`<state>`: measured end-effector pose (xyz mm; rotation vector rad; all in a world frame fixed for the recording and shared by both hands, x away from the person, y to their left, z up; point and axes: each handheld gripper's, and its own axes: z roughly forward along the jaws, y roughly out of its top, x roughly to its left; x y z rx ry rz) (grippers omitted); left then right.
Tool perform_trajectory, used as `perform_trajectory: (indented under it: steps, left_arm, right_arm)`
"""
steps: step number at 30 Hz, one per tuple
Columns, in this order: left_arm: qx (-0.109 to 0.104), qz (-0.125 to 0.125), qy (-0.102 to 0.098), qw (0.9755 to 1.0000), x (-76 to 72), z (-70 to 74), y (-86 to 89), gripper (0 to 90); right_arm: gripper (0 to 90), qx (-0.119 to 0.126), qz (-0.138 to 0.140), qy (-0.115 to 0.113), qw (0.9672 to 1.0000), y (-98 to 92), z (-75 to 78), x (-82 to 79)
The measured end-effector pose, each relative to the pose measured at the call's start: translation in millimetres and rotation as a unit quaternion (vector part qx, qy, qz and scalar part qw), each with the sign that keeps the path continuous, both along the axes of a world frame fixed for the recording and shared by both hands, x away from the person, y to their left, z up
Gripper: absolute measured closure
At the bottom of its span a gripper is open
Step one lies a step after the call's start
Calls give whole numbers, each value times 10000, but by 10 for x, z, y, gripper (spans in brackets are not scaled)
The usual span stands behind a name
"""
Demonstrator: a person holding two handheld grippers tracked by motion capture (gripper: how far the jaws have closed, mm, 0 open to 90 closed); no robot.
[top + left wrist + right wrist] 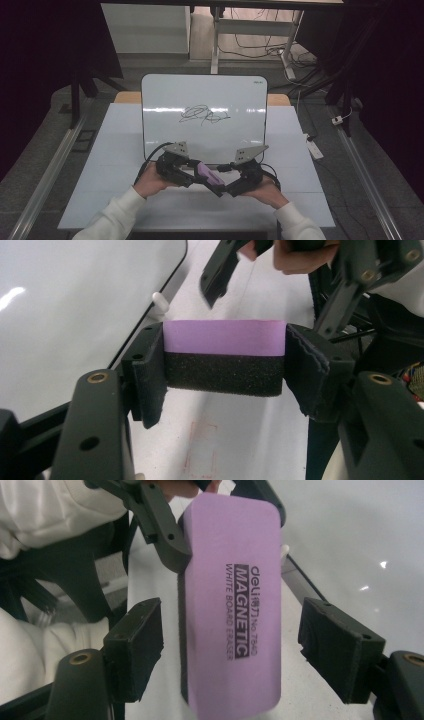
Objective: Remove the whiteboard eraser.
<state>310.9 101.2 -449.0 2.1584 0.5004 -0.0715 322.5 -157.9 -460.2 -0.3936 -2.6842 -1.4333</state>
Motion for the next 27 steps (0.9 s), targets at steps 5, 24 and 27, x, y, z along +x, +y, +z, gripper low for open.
perform_trajectory:
  steps: [5, 24, 27]
  left_arm:
    - [-36, -172, -169, 9997, -40, 29, -15, 385]
    - [-227, 620, -358, 9972, -102, 52, 133, 207]
    - [-95, 1171, -402, 9923, -225, 3, 333, 188]
  right_arm:
    - [350, -94, 187, 203, 9996, 49, -47, 12]
    - [395, -7, -268, -208, 9994, -16, -17, -21]
    - [395, 15, -511, -489, 9975, -33, 26, -38]
